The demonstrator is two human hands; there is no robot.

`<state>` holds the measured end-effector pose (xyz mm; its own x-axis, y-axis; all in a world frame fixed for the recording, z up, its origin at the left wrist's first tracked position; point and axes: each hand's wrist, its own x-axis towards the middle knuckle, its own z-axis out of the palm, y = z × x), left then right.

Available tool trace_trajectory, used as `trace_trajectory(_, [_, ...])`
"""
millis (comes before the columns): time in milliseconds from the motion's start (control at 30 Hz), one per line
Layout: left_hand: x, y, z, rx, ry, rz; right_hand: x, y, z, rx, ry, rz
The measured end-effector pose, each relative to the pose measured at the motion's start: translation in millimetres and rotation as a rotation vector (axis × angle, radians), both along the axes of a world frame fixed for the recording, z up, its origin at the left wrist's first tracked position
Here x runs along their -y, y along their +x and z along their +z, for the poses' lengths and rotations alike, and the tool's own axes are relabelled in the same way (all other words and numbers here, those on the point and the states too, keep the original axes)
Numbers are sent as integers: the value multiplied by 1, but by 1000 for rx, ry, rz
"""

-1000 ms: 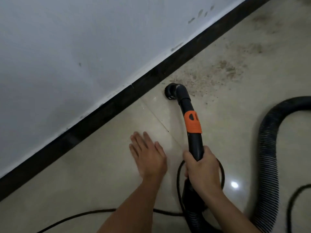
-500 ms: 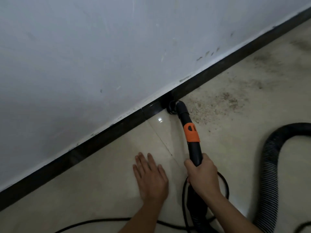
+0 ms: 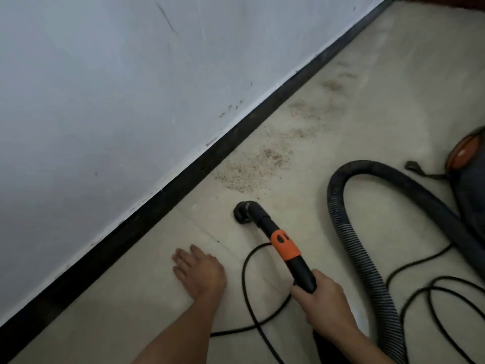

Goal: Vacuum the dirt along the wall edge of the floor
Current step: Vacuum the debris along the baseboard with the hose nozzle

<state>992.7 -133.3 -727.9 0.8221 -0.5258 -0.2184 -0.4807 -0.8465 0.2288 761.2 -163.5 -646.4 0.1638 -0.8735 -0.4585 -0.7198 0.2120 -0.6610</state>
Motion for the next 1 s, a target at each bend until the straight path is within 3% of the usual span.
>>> trace_trajectory(133, [0,3,7,3,40,-117,-3,0,0,122,-7,-211])
trace_trajectory(333, [-16,17,9,-8,51,-246,-26,27,-10,218,69,-251])
trace_trajectory(500, [-20,24,14,-33,50,-283,-6,17,-10,263,20,-391])
trace_trajectory(1000, [-20,24,17,-25,63,-295,-7,59,-10,369,76,-320])
